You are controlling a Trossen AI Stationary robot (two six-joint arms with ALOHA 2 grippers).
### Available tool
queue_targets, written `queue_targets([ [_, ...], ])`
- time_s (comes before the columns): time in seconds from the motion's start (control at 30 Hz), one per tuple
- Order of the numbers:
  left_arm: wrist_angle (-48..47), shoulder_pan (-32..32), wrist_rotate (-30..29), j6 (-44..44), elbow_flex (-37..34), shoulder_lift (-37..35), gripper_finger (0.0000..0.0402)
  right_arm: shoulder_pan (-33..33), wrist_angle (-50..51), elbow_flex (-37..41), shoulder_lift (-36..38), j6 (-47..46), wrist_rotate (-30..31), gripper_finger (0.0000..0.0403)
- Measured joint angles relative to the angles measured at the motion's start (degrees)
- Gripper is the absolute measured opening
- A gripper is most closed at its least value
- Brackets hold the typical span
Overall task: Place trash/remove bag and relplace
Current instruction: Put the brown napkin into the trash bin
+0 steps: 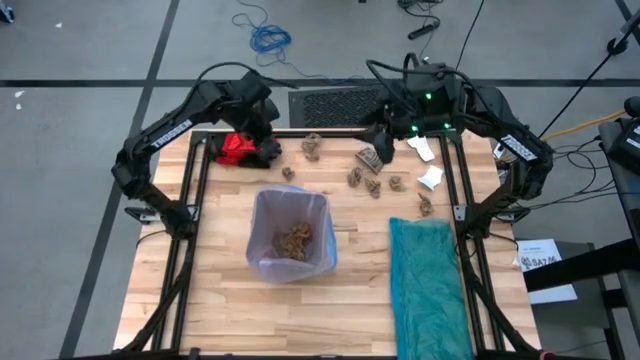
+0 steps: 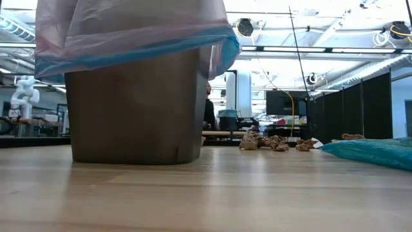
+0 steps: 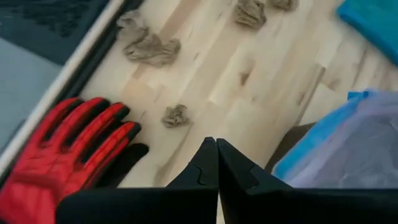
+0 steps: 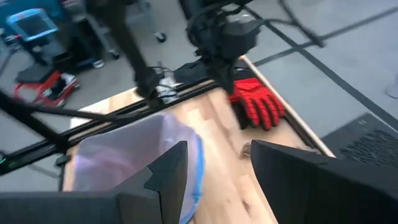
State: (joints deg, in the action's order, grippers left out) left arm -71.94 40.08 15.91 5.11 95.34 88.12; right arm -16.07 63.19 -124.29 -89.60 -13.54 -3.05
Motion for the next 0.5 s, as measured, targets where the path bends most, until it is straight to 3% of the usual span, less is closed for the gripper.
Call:
queue_targets([
  [0.13, 4.0, 2.7, 7.5, 5.3, -6.3, 0.2, 0.0000, -2.5, 0.0, 0.0, -0.8, -1.7, 0.2, 0.0169],
  [0.3, 10.8, 2.1, 7.6, 14.1, -14.2, 0.2, 0.0000, -5.4, 0.1, 0.0, -1.6, -0.1, 0.0, 0.0169],
  [0.5, 21.3, -0.2, 6.9, 13.9, -22.6, 0.7, 0.0035, -9.7, 0.4, 0.0, -1.6, 6.0, -0.2, 0.0169],
])
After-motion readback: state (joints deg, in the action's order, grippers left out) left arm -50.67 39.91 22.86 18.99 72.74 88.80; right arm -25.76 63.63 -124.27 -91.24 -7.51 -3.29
